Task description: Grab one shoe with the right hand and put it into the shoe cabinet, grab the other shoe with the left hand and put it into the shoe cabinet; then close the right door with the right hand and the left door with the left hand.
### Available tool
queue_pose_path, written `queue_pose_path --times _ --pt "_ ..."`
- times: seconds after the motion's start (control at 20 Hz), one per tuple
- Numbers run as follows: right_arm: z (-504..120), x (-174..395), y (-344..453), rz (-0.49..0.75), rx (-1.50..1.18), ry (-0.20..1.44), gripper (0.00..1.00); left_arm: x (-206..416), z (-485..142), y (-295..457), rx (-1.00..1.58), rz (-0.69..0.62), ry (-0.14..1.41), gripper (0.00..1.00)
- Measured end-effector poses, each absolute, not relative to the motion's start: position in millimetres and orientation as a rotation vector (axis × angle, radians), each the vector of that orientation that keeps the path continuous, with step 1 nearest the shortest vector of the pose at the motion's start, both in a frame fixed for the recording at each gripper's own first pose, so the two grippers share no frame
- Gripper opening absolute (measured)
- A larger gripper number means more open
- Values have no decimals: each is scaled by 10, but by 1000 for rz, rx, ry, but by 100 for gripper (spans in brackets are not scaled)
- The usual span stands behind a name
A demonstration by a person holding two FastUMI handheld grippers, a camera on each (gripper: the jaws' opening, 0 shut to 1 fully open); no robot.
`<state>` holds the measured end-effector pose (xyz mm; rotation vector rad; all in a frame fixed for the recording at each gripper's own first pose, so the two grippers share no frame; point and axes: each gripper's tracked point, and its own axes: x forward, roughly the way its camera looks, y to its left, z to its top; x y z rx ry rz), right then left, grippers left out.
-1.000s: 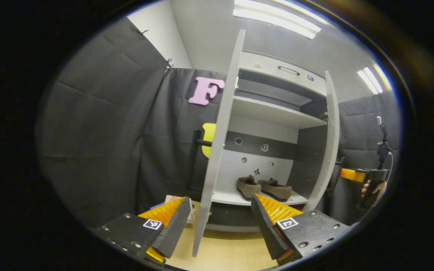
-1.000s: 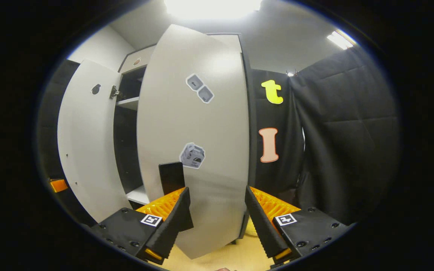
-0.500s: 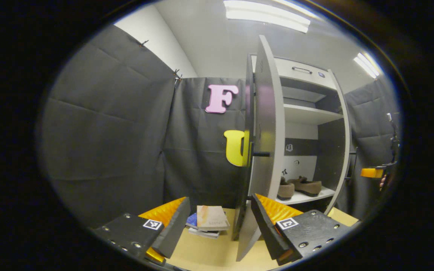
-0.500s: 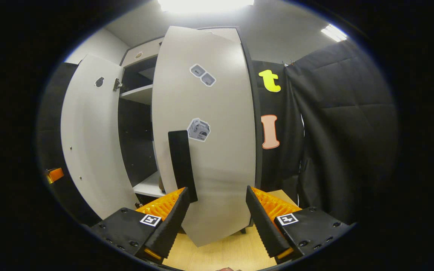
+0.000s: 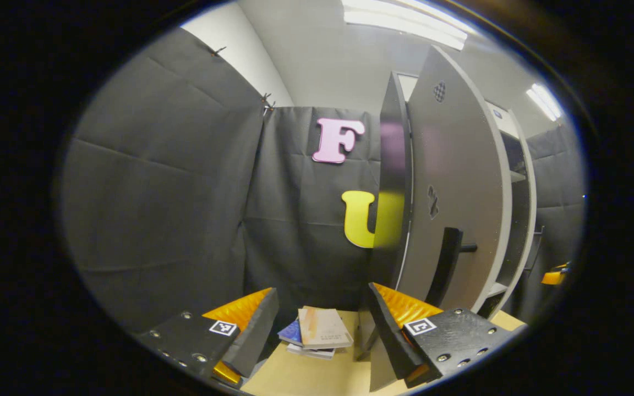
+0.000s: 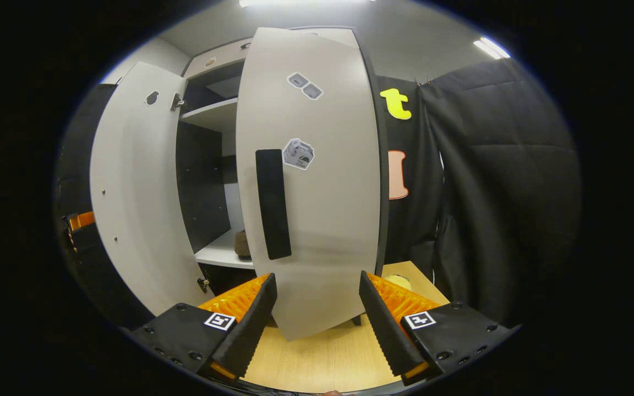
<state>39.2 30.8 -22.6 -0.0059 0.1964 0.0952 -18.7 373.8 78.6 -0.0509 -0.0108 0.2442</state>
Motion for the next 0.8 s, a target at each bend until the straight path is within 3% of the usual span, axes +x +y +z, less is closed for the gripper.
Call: queue_pose_path --times 0.2,0.45,0.5,0.55,0.6,0.65,0.7,0.8 --pt "-271 321 272 82 -8 197 92 57 851 3672 -77 185 -12 99" --pt "-325 256 164 49 13 207 92 265 897 3482 -127 114 -23 99" --pt "-342 257 132 40 22 209 92 305 883 3402 -148 88 -20 88" --pt "-365 255 90 32 33 215 92 352 875 3311 -175 56 -16 99" --pt "-394 255 57 26 44 222 96 389 874 3303 -183 58 -11 99" --pt "-402 251 27 19 51 224 92 392 892 3303 -190 54 -12 87" --pt "-399 248 -17 10 51 218 96 379 882 3299 -197 53 -7 93" --pt "-390 256 -106 -10 35 201 95 392 826 3207 -228 32 22 93"
